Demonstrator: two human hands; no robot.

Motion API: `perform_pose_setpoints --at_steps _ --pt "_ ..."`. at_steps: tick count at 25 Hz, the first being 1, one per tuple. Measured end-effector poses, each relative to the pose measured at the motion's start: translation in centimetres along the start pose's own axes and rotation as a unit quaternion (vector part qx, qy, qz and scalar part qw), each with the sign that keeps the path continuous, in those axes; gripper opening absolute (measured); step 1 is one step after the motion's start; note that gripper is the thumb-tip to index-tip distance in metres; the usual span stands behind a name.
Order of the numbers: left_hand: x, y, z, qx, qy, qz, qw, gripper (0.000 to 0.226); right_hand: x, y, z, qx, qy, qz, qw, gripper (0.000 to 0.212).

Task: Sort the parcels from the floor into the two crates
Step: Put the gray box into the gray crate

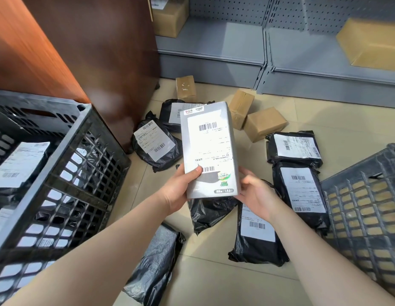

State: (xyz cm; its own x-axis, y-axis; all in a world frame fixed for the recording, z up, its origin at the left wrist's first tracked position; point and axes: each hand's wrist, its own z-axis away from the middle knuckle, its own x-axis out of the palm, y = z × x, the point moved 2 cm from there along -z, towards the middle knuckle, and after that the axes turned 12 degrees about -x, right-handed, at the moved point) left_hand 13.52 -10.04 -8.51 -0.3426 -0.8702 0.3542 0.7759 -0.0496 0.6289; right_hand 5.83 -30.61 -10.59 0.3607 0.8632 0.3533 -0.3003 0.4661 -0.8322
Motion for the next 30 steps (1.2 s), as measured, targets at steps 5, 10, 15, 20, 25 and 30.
perform_pose_setpoints --at_steps 5,10,15,20,25,30 --pt "1.0 0.8 0.5 0.047 0.027 -0.042 0.998 0.047 2.7 -1.5 -0.4 -0.077 0.059 0.129 0.987 0.031" --pt "1.5 3.3 2.5 0.014 0.079 -0.072 0.994 0.038 3.8 -2.9 0.9 -0.067 0.023 0.187 0.980 0.095" --pt "2.9 4.9 5.5 0.021 0.123 -0.138 0.983 0.041 4.6 -5.5 3.3 -0.089 0.009 0.193 0.977 0.075" --pt "5.9 6.3 8.7 0.047 0.148 -0.197 0.968 0.063 5.1 -9.2 7.5 -0.126 0.041 0.180 0.975 0.051" --pt "12.6 7.6 12.7 0.089 0.157 -0.251 0.951 0.051 2.8 -14.1 13.0 -0.155 0.069 0.171 0.971 0.041" --pt "20.3 7.2 14.9 0.101 0.131 -0.287 0.943 0.050 -1.9 -18.5 18.5 -0.157 0.113 0.191 0.963 0.037"
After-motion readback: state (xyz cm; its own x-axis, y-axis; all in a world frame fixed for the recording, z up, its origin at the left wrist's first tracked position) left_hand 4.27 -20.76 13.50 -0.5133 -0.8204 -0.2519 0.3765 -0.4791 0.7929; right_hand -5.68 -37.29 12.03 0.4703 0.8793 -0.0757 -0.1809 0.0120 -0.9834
